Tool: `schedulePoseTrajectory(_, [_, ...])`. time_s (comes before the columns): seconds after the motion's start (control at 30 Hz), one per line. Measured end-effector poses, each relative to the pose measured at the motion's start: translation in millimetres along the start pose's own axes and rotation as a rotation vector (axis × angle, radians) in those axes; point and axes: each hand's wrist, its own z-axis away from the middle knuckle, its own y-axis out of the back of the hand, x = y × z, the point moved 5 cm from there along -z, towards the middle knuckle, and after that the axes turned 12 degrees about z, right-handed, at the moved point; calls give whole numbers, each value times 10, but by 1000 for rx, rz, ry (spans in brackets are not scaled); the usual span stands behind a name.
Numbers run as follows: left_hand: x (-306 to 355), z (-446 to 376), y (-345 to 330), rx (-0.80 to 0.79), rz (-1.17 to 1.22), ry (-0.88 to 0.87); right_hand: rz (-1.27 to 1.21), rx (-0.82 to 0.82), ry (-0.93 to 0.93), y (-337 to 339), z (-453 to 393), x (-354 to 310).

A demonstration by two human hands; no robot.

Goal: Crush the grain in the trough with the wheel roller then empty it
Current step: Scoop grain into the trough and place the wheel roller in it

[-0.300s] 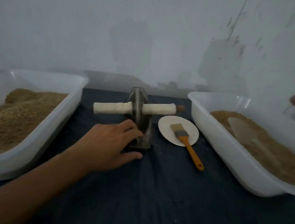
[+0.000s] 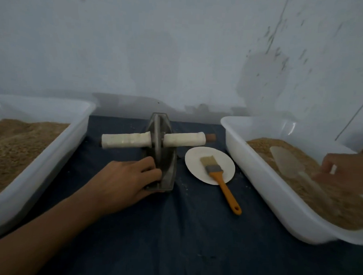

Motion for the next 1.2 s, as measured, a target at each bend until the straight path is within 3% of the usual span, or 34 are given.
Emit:
schedulePoseTrajectory(0.1, [-7,-4,7,-29,8,-4,3,-280,40,-48,160,-258])
schedulePoseTrajectory(0.2, [-13,-6,6,-38,1,-27,-41,-250,30,41,224,-448])
schedulePoseTrajectory(0.4, [-100,-9,-49,-70,23,-38,-31,-402,58,117,346,-670])
schedulePoseTrajectory(0.5, [-159,-5,-55,-85,55,-30,17,-354,102,143,364,-716])
schedulePoseTrajectory(0.67, [-167,-2,-81,-90,104,3,-220,-213,-5,426,334,-574])
schedulePoseTrajectory(0.87, [-242,108,-15,-79,212,155,-7,-74,-52,913,388,-62])
schedulePoseTrajectory(0.93, [-315,161,92,-20,322,184,27,-102,-57,933,374,93])
schedulePoseTrajectory(1.0, [-413,150,248,146,408,205,76,-120,-77,894,331,158])
schedulePoseTrajectory(1.1, [-549,-1,444,422,358,265,98,-121,-91,757,220,116])
schedulePoseTrajectory(1.2, [-609,-182,483,473,226,365,61,-105,-63,648,69,-25])
